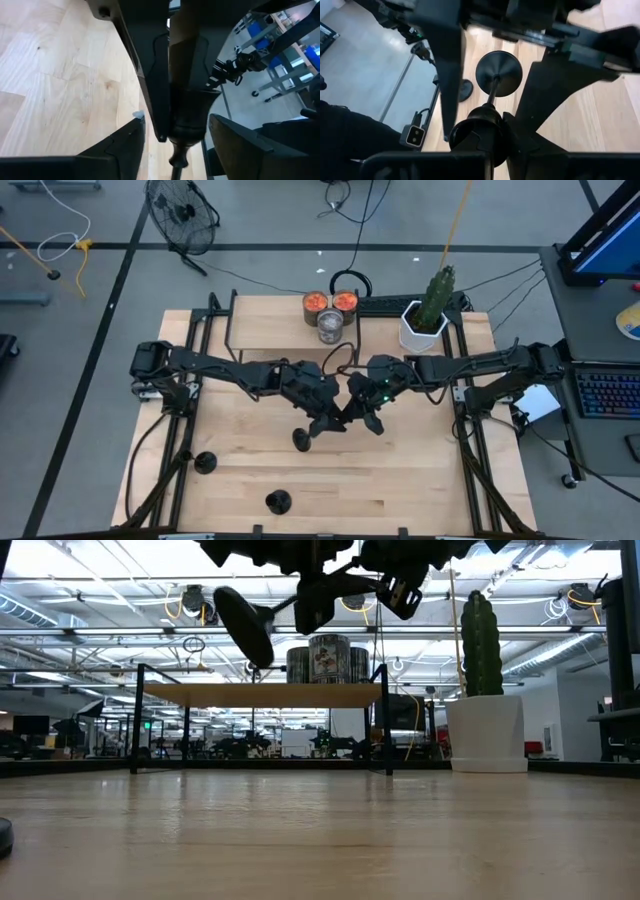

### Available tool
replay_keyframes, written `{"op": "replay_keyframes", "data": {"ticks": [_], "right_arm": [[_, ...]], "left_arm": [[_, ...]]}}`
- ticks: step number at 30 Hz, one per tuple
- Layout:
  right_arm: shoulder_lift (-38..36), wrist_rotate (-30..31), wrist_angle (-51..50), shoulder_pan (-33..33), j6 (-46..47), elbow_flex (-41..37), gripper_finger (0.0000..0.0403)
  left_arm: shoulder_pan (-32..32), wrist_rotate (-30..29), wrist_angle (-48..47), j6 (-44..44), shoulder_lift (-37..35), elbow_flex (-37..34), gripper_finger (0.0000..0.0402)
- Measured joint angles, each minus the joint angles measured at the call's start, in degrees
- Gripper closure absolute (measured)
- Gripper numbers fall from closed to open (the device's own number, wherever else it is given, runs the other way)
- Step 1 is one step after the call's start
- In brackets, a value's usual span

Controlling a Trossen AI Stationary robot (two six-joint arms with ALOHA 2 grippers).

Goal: Pick & Place candle stick holders
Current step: Put the top right black candle holder on the shelf

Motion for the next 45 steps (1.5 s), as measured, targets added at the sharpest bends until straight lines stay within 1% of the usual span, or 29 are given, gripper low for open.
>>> {"op": "replay_keyframes", "data": {"ticks": [2,5,12,13,16,19,31,38,43,45], "right_arm": [[0.02,0.0,0.73,0.0,0.04,0.0,0.0392],[0.01,0.03,0.93,0.0,0.07,0.0,0.0392],[-0.04,-0.57,1.19,-0.02,0.09,-0.02,0.0392],[-0.04,-0.98,1.33,-0.02,0.1,-0.02,0.0392],[-0.09,-1.01,1.37,0.14,0.45,0.0,0.0392],[-0.09,-0.2,1.41,0.55,0.61,0.0,0.038],[-0.39,0.44,0.87,0.68,2.96,-0.04,0.0305],[-1.93,0.28,-1.02,0.68,4.77,-0.11,0.026],[-4.79,-0.8,-4.05,0.63,3.95,0.01,0.0251],[-5.91,0.03,-5.11,0.54,3.36,0.0,0.0254]], "left_arm": [[0.0,0.04,-0.55,-0.02,0.0,0.0,0.0199],[0.0,0.19,-1.48,-0.08,0.0,-0.02,0.0242],[-0.02,2.08,-0.8,-0.5,0.0,-0.09,0.0365],[-0.04,2.25,-0.51,-0.39,0.0,-0.11,0.0376],[-0.04,2.67,0.04,-0.89,0.0,-0.11,0.0376],[-0.02,2.72,0.08,-2.63,0.0,-0.11,0.0375],[0.02,1.86,-1.67,-3.46,-0.1,-0.12,0.0376],[0.0,2.01,-6.68,-2.51,-0.22,-0.07,0.0376],[0.24,0.06,-10.95,-2.51,0.02,-0.09,0.0376],[0.12,0.09,-12.04,-2.53,-0.18,-0.09,0.0376]]}}
